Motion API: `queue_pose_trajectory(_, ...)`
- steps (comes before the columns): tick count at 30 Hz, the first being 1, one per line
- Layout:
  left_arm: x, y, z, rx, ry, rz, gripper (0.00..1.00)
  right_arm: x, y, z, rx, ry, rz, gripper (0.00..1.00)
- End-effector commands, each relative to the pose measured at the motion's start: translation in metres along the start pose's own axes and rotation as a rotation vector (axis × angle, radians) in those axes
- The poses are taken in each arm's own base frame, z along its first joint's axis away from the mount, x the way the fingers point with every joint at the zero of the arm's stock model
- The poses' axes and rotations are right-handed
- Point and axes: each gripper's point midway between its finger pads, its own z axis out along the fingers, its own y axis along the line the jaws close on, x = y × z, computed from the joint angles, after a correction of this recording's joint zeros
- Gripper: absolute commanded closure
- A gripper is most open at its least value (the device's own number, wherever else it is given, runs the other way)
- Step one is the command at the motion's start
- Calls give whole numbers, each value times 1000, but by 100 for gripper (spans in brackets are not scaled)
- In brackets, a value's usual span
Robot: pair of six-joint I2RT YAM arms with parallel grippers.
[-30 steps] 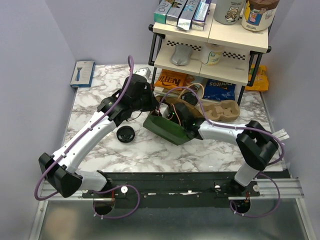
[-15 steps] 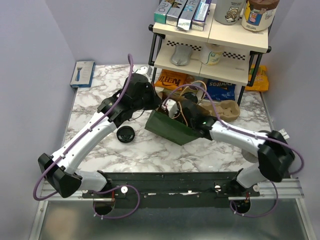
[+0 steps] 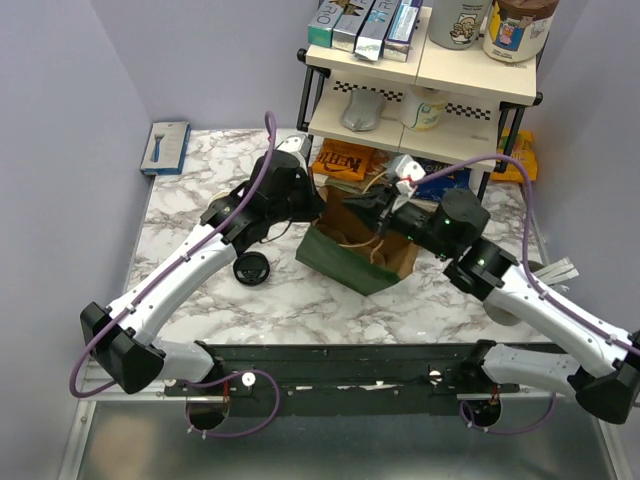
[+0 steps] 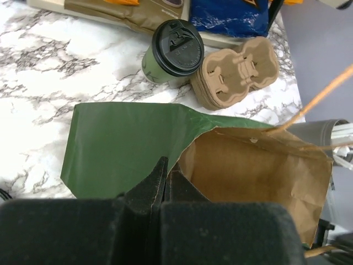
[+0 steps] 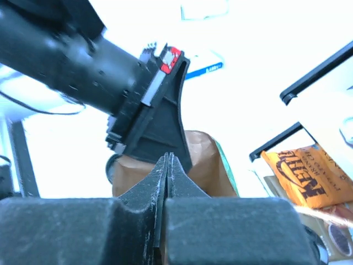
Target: Pack the takeout coffee
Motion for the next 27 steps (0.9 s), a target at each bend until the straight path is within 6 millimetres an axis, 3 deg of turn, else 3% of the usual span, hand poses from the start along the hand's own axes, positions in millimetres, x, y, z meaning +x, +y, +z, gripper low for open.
queue_pose_trajectory(1,4,-19,-7,193,-40,229,100,-45,-14,-34,139,-176,96,74)
queue_pose_trajectory(2,1,-23,-13,223,-69,274,100,-46,-19,-41,175,-192,122,65)
queue_pose_trajectory(4,11,-27,-15,274,-80,414,100,-63,-32,-64,265,-250,146,47)
queue_pose_trajectory(5,12,-39,-23,342,-106,466,100,-67,-32,-69,269,-259,152,40)
queue_pose_trajectory(6,17,-45,-27,380,-112,508,100,-79,-28,-81,257,-284,147,26)
queue_pose_trajectory(9,20,-50,-33,418,-142,601,100,-101,-3,-95,121,-329,128,8)
queue_pose_trajectory(10,18,-49,-34,410,-156,615,100,-117,17,-106,13,-370,112,5)
queue_pose_trajectory(13,8,-44,-32,361,-195,633,100,-142,43,-129,-123,-468,104,2)
queue_pose_trajectory(15,6,-45,-30,359,-202,648,100,-153,42,-138,-113,-512,118,2)
queue_pose_trajectory(16,7,-45,-29,363,-201,652,100,-154,29,-139,-41,-521,142,2)
queue_pose_trajectory(18,5,-49,-32,384,-230,674,100,-143,9,-136,77,-475,179,0)
queue_pose_trajectory(19,9,-50,-31,399,-231,684,100,-136,-18,-137,231,-457,208,0)
queue_pose_trajectory(22,10,-56,-38,436,-260,707,100,-98,-64,-138,514,-340,227,0)
queue_pose_trajectory(23,8,-59,-43,442,-279,713,100,-83,-73,-138,571,-299,215,0)
queue_pose_trajectory(27,5,-56,-47,409,-295,710,100,-56,-90,-145,699,-241,212,0)
